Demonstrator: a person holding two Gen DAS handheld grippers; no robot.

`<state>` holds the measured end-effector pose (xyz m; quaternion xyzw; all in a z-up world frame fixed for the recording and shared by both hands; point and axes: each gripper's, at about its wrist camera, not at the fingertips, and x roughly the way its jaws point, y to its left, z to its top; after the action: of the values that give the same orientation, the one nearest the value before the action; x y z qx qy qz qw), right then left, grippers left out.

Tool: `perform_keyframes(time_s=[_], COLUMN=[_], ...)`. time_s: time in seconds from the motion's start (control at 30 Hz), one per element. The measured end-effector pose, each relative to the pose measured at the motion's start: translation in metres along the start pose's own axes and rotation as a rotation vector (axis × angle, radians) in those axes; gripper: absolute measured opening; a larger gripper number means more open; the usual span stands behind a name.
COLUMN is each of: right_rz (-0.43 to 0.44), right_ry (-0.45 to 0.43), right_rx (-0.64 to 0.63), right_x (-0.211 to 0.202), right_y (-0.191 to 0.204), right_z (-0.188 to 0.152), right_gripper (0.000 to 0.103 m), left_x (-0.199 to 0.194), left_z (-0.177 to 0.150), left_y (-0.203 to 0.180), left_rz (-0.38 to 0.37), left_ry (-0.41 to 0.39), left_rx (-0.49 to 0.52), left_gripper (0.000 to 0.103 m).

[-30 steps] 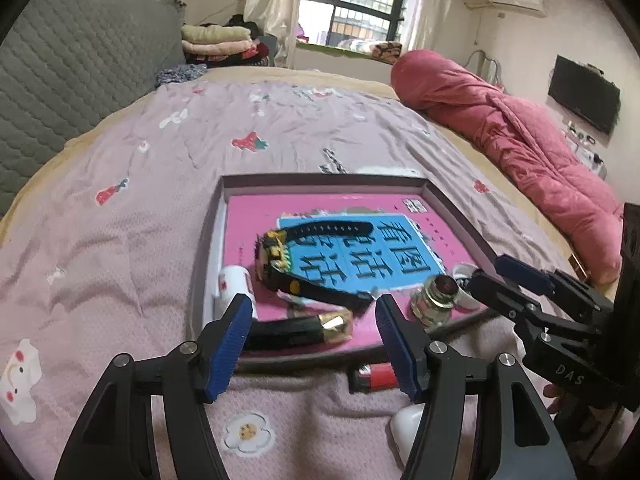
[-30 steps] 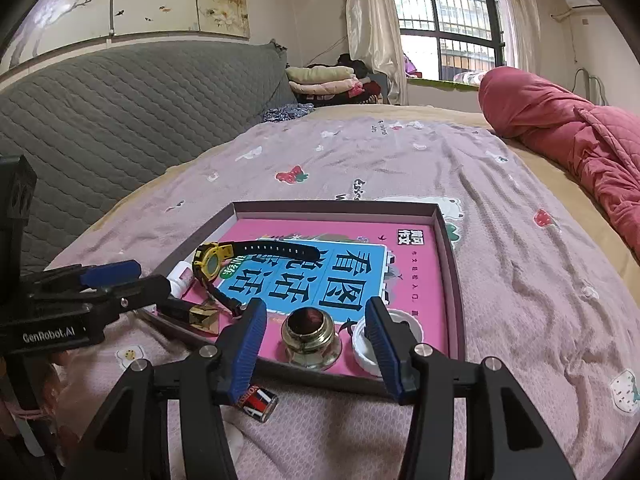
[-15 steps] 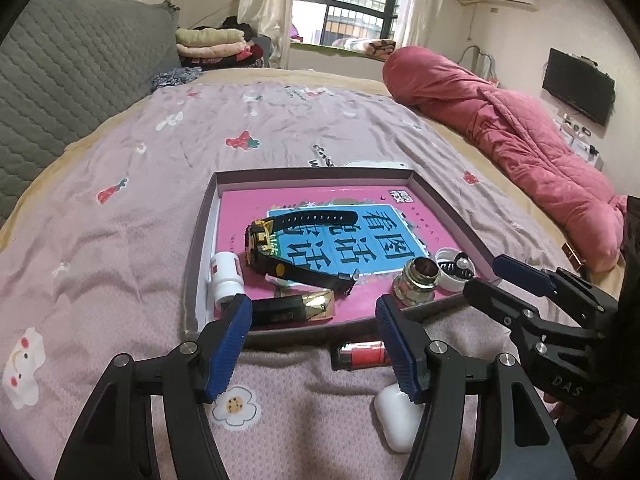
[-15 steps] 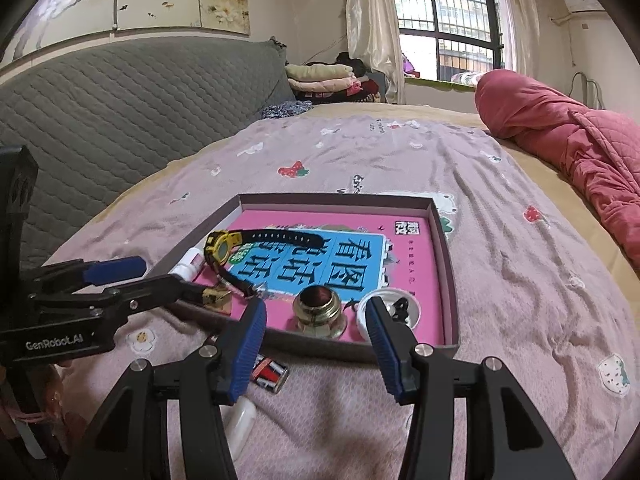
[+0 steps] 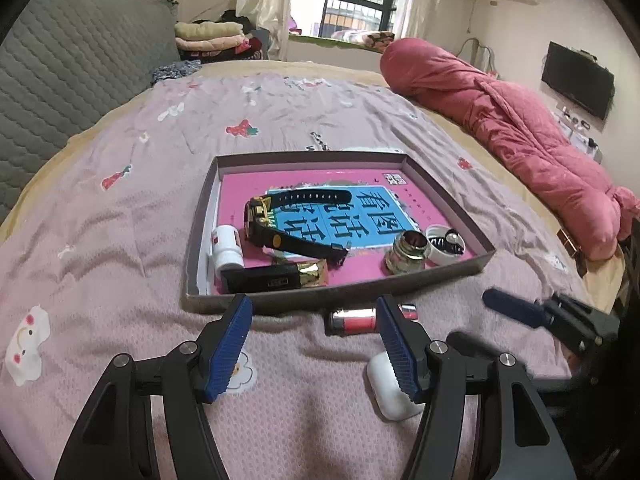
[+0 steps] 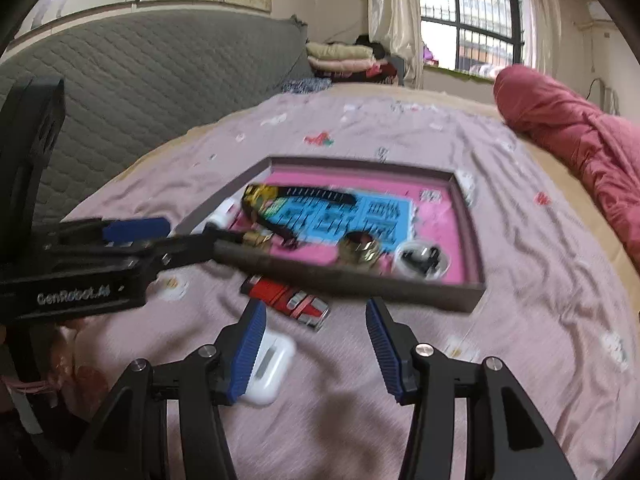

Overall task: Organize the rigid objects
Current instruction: 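Move the left tool to the red lighter while the right tool moves to the white earbuds case, then grasp the white earbuds case with the right tool while the left tool rolls toward the red lighter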

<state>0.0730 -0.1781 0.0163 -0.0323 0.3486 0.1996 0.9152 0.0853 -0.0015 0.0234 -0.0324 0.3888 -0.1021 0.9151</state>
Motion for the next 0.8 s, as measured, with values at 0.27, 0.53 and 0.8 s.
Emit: perform_keyframes(time_s=[0.27, 0.53, 0.8], right_rz=[0.005, 0.03, 0.01], right_ry=[0.087, 0.125, 0.154], right_rx=[-0.046, 0.006, 0.04], right_x=[0.008, 0.019, 0.039], right_y=[0.022, 0.029, 0.04], right_z=[-0.022, -0.03, -0.038], right_gripper=[0.052, 0.052, 0.052], left_x=[0.007, 0.018, 0.032], left_z=[-0.005, -0.009, -0.008], left_y=[0.002, -0.004, -0.005], left_rz=[-0.006, -0.016, -0.029], left_ry=[0.048, 0.091, 0.126], left_rx=[-0.02, 0.006, 0.017], left_gripper=[0.066, 0.066, 0.066])
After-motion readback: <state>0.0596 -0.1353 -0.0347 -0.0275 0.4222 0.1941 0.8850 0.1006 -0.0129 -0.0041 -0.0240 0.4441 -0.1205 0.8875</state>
